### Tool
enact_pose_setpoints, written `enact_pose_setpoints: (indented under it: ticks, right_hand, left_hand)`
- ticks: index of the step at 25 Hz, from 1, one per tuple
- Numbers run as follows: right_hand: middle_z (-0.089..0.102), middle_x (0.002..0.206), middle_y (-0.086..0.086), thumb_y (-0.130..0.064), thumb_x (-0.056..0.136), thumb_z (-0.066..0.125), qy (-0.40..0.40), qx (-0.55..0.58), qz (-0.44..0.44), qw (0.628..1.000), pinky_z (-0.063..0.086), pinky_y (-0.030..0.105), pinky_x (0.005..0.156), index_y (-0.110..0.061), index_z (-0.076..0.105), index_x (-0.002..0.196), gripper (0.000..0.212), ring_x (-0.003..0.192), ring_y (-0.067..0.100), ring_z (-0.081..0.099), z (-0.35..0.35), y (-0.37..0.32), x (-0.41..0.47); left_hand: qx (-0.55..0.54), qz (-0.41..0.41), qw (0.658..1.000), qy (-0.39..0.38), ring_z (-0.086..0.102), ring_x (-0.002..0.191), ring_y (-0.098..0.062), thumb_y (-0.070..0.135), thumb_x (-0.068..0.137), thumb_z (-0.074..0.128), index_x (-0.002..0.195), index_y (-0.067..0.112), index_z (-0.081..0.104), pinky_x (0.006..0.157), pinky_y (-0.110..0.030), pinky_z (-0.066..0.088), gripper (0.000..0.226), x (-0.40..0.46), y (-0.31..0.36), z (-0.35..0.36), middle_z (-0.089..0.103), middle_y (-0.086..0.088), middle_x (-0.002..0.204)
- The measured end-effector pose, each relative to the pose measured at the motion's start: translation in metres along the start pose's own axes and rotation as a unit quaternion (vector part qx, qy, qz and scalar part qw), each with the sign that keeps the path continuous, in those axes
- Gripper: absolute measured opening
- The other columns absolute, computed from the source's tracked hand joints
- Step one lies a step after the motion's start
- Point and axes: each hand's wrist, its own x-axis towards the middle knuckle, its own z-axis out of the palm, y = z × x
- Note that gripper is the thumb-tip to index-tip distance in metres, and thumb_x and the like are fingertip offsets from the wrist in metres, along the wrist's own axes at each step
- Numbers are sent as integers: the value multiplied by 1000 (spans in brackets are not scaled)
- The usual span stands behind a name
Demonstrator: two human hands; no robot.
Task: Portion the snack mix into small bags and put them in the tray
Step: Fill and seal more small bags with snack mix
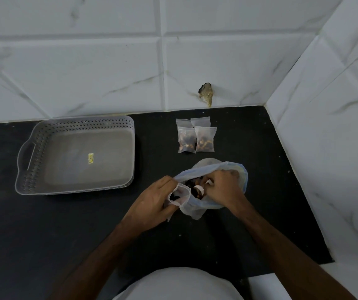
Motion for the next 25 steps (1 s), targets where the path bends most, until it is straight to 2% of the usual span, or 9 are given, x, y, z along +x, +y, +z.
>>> enact_pose_setpoints:
  ticks: [2, 6, 9, 11, 14, 17, 21, 23, 25]
  right_hand:
    - [65, 110, -6, -39, 96, 58, 18, 39, 4, 999, 32, 49, 114, -26, 65, 111, 22, 116, 18, 56, 3, 1, -4]
    - [66, 109, -10, -35, 96, 58, 16, 76, -1, 997, 31, 37, 110, -29, 70, 108, 18, 113, 13, 57, 4, 7, -4]
    - [65, 117, -11, -42, 92, 60, -21, 29, -11, 999, 28, 48, 115, -39, 72, 103, 16, 121, 17, 53, 4, 10, 2]
    - [59, 126, -6, -43, 92, 60, -52, 3, 10, 999, 26, 50, 116, -32, 68, 114, 26, 128, 22, 48, 1, 9, 3]
    - [56, 132, 2, -37, 97, 57, -98, 6, 26, 995, 28, 42, 114, -21, 62, 125, 33, 128, 23, 47, -3, 2, 2]
    - [67, 123, -2, -27, 92, 58, -146, 88, 30, 985, 28, 42, 112, -29, 73, 112, 26, 125, 20, 53, -4, 4, 1]
    - [73, 93, -4, -11, 84, 66, -182, 249, 26, 951, 47, 41, 105, -34, 75, 75, 26, 108, 25, 66, -16, 11, -2]
    - [74, 99, 3, -3, 86, 67, -165, 332, 26, 928, 50, 37, 99, -27, 75, 77, 27, 100, 21, 67, -25, 15, -8]
    - [73, 104, -1, -3, 89, 66, -137, 368, 40, 919, 49, 33, 96, -19, 77, 88, 19, 102, 13, 65, -33, 22, -15]
  left_hand:
    - [2, 0, 1000, -4, 57, 98, -8, 34, 92, 61, 115, 14, 61, 84, -30, 53, 30, 0, 1, -1, 58, 4, 113]
    - [-19, 2, 1000, -3, 58, 100, -7, 31, 93, 63, 116, 15, 60, 86, -29, 53, 28, -1, 3, 0, 57, 4, 115]
    - [-35, 3, 999, 3, 58, 99, -8, 27, 93, 64, 117, 14, 60, 84, -29, 53, 27, 0, 4, -1, 56, 4, 114]
    - [-39, 5, 999, 6, 58, 98, -10, 25, 93, 64, 117, 12, 60, 83, -30, 52, 27, 1, 5, -2, 56, 3, 113]
    - [-37, 1, 999, 4, 58, 100, -10, 25, 93, 65, 117, 12, 60, 84, -33, 53, 28, 0, 4, -1, 56, 4, 115]
    - [-48, -2, 999, 0, 59, 103, -11, 22, 94, 67, 120, 13, 60, 85, -32, 53, 28, -2, 4, 0, 56, 4, 117]
    - [-45, -1, 999, 0, 59, 103, -10, 23, 95, 67, 120, 14, 61, 85, -33, 53, 27, -3, 2, 0, 56, 5, 117]
    - [-30, -11, 999, -4, 59, 104, -9, 29, 94, 64, 119, 16, 61, 86, -35, 54, 28, -4, 1, 0, 57, 6, 117]
    - [-15, -24, 1000, 3, 58, 103, -8, 32, 92, 61, 117, 19, 62, 86, -36, 52, 29, -4, 2, -2, 57, 8, 116]
